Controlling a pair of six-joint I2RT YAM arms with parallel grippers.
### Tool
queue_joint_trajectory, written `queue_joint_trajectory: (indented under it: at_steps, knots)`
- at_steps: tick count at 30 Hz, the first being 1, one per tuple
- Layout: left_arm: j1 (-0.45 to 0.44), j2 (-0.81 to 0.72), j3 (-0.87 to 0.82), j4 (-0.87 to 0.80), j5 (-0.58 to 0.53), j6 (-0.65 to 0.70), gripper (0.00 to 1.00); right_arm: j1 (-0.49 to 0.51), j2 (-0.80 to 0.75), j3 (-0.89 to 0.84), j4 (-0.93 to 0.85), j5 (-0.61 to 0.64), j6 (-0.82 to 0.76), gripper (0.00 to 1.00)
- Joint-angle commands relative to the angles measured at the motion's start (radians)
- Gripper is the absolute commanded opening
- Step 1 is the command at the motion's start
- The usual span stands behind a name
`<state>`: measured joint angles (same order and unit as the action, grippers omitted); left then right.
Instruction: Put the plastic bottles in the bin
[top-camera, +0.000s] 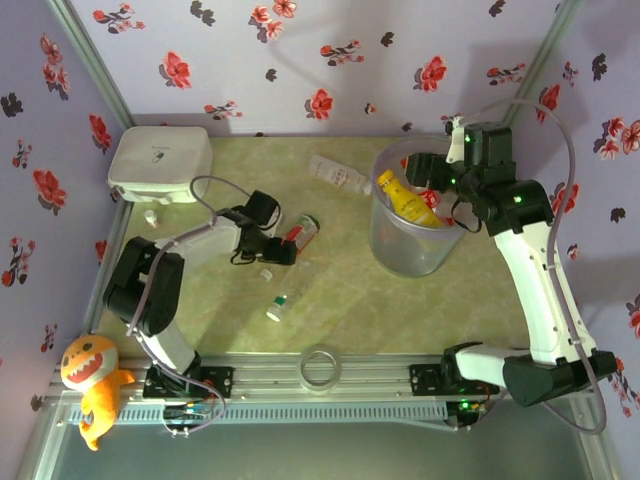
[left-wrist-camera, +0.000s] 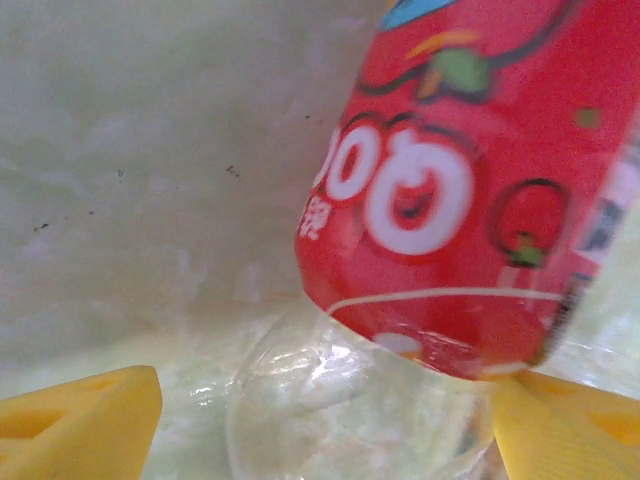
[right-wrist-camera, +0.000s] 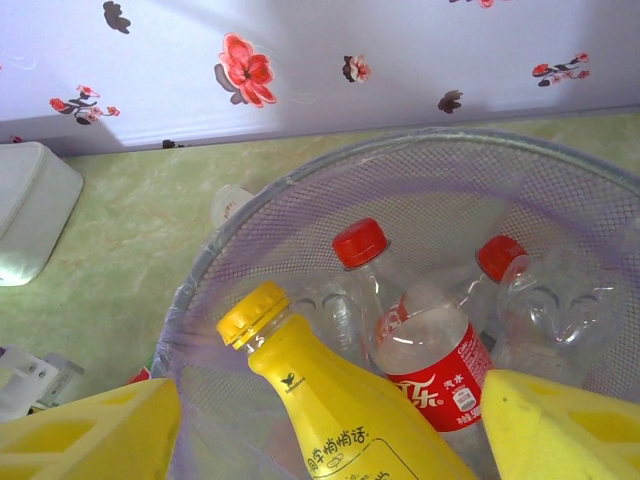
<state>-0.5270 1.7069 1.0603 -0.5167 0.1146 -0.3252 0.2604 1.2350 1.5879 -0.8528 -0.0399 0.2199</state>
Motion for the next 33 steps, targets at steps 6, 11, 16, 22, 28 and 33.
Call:
queue_joint_trajectory:
  at_steps: [6,11,16,22,28,33]
  knots:
    - [0.007,0.074,0.027,0.030,-0.017,0.000,0.71,-0.004,-0.009,0.007,-0.026,-0.012,0.001,0.87]
    - [0.007,0.094,0.038,0.051,-0.012,-0.006,0.59,-0.003,-0.006,0.006,-0.027,-0.024,0.001,0.87]
    - [0.006,0.066,0.032,0.076,-0.010,-0.021,0.48,-0.004,0.002,-0.002,-0.017,-0.060,0.012,0.86]
    - [0.009,-0.077,-0.003,0.183,-0.039,-0.090,0.35,0.043,0.042,-0.013,0.072,-0.107,0.072,0.86]
    - [0.003,-0.252,-0.074,0.415,-0.007,-0.221,0.14,0.172,0.125,0.028,0.156,-0.088,0.104,0.85]
    - [-0.019,-0.332,-0.120,0.576,0.046,-0.296,0.01,0.247,0.181,0.015,0.321,-0.175,0.199,0.85]
